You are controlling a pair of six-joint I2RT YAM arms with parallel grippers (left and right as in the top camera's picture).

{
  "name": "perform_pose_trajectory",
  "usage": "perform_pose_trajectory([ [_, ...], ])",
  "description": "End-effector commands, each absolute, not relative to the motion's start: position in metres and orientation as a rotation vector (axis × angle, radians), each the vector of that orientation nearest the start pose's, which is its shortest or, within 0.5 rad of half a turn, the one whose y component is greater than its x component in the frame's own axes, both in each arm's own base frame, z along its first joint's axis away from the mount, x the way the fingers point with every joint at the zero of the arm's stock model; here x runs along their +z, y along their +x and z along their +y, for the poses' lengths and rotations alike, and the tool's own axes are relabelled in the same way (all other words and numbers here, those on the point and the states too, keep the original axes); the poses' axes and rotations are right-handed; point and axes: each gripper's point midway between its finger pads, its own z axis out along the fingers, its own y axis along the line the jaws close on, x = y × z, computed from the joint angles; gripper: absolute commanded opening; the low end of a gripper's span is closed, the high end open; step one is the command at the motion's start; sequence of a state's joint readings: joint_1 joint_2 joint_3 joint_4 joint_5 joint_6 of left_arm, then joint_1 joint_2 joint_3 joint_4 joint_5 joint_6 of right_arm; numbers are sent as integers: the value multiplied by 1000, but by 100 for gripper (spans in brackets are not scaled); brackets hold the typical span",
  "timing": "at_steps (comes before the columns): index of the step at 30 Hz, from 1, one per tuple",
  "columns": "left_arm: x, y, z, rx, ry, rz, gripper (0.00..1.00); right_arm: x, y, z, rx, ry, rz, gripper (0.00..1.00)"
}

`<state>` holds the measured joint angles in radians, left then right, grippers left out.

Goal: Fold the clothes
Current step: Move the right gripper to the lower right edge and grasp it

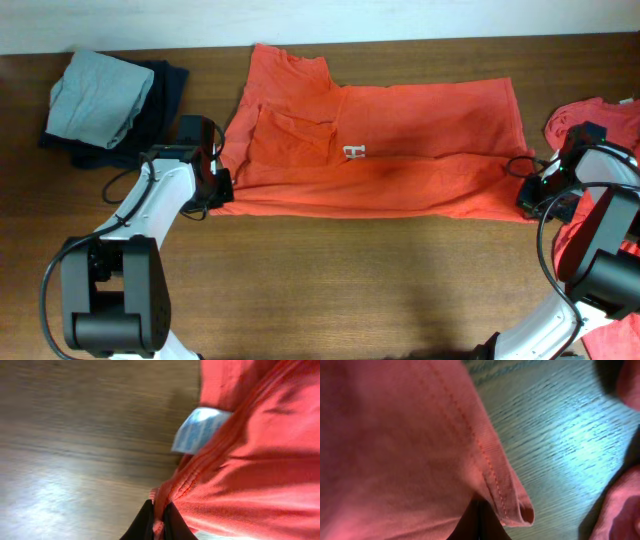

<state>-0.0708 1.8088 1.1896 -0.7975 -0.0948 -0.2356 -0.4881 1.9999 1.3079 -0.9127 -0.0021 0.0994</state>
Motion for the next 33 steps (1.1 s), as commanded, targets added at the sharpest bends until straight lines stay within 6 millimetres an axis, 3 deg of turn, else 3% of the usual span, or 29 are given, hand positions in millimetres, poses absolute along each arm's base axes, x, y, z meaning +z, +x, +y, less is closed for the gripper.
perform_pose_trajectory([
  [1, 39, 359, 14, 265, -308, 2926, 8, -25, 295, -169, -88, 981, 3091, 4],
  [7, 40, 359, 27, 268, -367, 2919, 8, -24, 297, -188, -244, 970, 3062, 4],
  [17, 39, 357, 38, 235, -448, 2920, 8, -24, 298, -188, -239, 969, 3060, 4],
  [20, 39, 358, 38, 235, -448, 2919, 16, -22, 302, -184, -190, 969, 3058, 4],
  [24, 39, 357, 38, 235, -450, 2919, 20, -10, 309, -183, -151, 970, 3058, 4],
  [27, 39, 358, 38, 235, -450, 2918, 30, 6, 317, -183, -113, 970, 3055, 4],
  [30, 43, 360, 38, 231, -450, 2913, 33, 23, 334, -177, -4, 961, 3023, 5],
  [33, 56, 367, 35, 202, -448, 2908, 36, 46, 356, -167, 155, 905, 2978, 12],
])
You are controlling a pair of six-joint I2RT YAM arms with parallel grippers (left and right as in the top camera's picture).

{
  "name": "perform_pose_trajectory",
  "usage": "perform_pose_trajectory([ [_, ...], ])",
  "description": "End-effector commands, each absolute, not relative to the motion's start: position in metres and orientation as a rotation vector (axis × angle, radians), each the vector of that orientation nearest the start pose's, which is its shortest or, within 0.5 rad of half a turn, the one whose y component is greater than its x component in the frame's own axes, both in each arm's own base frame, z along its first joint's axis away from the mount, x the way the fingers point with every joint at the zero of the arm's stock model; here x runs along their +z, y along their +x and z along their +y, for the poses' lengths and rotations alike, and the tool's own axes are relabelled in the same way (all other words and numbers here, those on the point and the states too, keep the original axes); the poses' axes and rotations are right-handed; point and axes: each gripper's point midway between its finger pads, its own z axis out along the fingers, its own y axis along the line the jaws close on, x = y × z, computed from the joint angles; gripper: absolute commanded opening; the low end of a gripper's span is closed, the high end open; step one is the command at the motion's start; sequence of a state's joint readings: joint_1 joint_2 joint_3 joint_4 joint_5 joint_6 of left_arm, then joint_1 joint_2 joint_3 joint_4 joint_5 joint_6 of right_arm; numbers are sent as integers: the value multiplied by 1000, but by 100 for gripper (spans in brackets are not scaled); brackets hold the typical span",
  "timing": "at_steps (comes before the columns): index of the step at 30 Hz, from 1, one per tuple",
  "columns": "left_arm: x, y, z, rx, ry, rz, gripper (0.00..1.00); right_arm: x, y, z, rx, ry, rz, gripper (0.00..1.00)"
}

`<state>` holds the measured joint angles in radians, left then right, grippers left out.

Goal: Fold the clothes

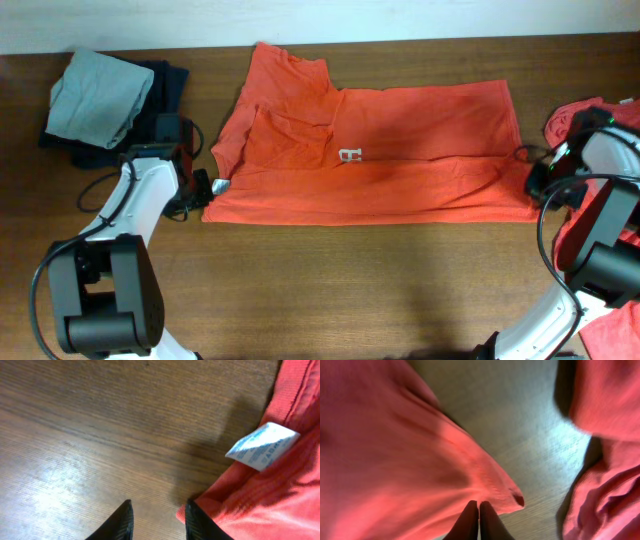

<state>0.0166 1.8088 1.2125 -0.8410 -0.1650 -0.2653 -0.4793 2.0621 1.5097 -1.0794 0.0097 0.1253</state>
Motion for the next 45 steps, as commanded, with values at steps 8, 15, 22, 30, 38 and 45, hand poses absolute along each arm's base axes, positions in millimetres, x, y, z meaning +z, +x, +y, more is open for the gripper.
perform_pose_trajectory([
  [8, 139, 429, 5, -83, -310, 2740, 84, 125, 397, -140, 444, 717, 2866, 38],
  [15, 256, 490, -25, -326, -175, 2406, 87, 190, 421, -121, 353, 452, 2815, 66],
  [22, 303, 531, -35, -354, -85, 2175, 87, 219, 451, -107, 152, 304, 2737, 83],
  [30, 268, 591, -65, -376, -15, 2080, 87, 235, 494, -120, -151, 248, 2581, 91],
  [38, 199, 640, -75, -304, -31, 2052, 94, 217, 525, -126, -156, 238, 2531, 100],
  [45, 157, 659, -77, -304, -30, 2047, 95, 148, 568, -135, -171, 170, 2547, 100],
])
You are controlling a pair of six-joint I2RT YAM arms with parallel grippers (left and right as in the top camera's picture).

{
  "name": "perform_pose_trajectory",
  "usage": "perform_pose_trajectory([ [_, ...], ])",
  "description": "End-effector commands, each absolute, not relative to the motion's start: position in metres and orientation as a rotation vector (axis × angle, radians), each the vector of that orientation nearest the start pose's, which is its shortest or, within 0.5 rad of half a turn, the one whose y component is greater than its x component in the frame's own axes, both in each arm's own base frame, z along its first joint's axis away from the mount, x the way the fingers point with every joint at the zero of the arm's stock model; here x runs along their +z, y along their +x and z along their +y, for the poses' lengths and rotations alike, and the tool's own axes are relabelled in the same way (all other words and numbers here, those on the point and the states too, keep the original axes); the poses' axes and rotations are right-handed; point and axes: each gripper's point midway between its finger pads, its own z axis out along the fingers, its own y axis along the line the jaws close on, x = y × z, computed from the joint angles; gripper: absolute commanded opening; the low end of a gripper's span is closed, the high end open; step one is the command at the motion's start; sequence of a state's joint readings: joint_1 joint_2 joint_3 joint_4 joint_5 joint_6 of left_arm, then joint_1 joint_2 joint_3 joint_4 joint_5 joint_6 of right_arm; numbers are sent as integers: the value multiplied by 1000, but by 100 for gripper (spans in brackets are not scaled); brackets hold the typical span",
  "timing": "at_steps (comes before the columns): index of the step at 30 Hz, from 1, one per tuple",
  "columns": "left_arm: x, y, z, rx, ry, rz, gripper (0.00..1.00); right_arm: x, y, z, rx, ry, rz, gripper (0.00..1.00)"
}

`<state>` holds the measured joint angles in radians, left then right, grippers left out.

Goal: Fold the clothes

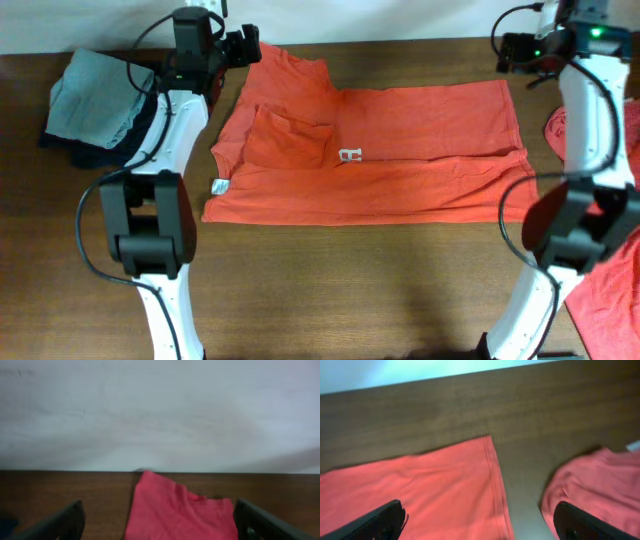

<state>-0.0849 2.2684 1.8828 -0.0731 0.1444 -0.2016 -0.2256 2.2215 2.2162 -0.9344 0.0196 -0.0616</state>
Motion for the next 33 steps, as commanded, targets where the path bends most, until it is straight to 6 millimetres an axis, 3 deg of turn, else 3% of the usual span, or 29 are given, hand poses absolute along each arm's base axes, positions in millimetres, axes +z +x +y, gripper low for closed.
perform_pose_trajectory([
  [1, 152, 660, -77, -304, -30, 2049, 95, 138, 573, -136, -174, 158, 2548, 100],
  [6, 129, 668, -78, -305, -30, 2048, 95, 90, 586, -142, -181, 143, 2582, 100],
  [10, 113, 673, -81, -308, -24, 2037, 95, 66, 594, -149, -185, 153, 2579, 100],
  [15, 93, 678, -82, -301, -14, 2035, 95, 52, 605, -156, -193, 163, 2549, 100],
  [20, 93, 681, -76, -265, -30, 2020, 94, 37, 611, -159, -192, 174, 2538, 100],
  [26, 102, 692, -88, -278, -9, 1968, 93, 21, 612, -159, -185, 173, 2551, 100],
  [33, 87, 698, -109, -294, 25, 1976, 89, 16, 610, -157, -182, 172, 2564, 100],
])
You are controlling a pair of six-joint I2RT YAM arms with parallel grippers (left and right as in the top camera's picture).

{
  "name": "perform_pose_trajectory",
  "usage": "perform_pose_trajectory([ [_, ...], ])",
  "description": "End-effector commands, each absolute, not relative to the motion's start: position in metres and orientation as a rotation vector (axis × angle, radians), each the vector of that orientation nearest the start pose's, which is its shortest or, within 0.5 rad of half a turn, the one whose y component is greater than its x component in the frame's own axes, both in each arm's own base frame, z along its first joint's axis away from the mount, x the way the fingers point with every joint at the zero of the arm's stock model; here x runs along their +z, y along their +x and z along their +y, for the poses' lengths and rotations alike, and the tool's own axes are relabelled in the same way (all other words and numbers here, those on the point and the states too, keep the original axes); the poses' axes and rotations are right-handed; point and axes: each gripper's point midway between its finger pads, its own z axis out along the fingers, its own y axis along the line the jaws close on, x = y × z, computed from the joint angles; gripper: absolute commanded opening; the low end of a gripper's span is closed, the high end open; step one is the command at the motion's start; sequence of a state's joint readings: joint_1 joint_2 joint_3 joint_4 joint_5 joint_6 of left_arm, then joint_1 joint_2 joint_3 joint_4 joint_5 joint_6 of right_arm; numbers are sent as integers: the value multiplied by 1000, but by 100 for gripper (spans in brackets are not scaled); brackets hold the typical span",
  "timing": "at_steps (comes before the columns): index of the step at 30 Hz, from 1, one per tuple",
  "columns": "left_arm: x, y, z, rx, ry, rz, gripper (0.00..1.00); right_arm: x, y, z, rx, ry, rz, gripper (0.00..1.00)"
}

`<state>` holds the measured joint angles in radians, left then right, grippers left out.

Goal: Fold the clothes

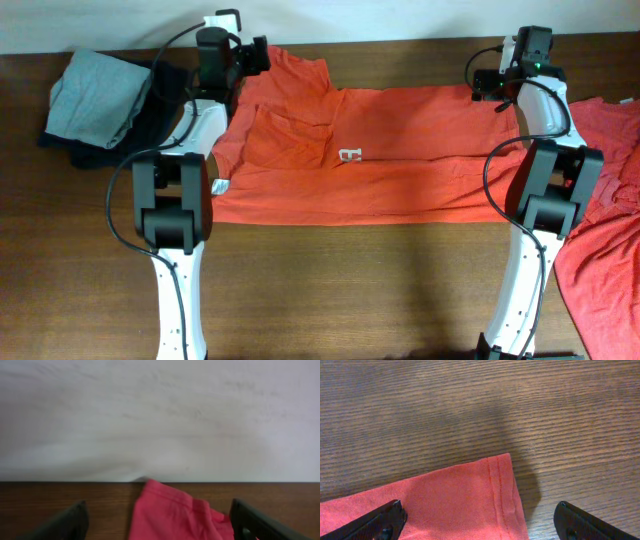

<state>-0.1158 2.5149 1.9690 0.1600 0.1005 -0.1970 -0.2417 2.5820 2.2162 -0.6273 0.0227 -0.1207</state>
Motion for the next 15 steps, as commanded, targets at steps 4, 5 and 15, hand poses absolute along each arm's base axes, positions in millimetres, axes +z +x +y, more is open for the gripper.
perform_pose_trajectory([
  [4, 74, 695, -121, -291, 52, 2045, 89, 15, 609, -157, -181, 173, 2570, 100],
  [5, 72, 692, -123, -289, 58, 2073, 89, 15, 608, -157, -181, 172, 2572, 100],
  [15, 142, 691, -126, -216, 163, 2137, 77, 12, 605, -156, -177, 172, 2592, 100],
])
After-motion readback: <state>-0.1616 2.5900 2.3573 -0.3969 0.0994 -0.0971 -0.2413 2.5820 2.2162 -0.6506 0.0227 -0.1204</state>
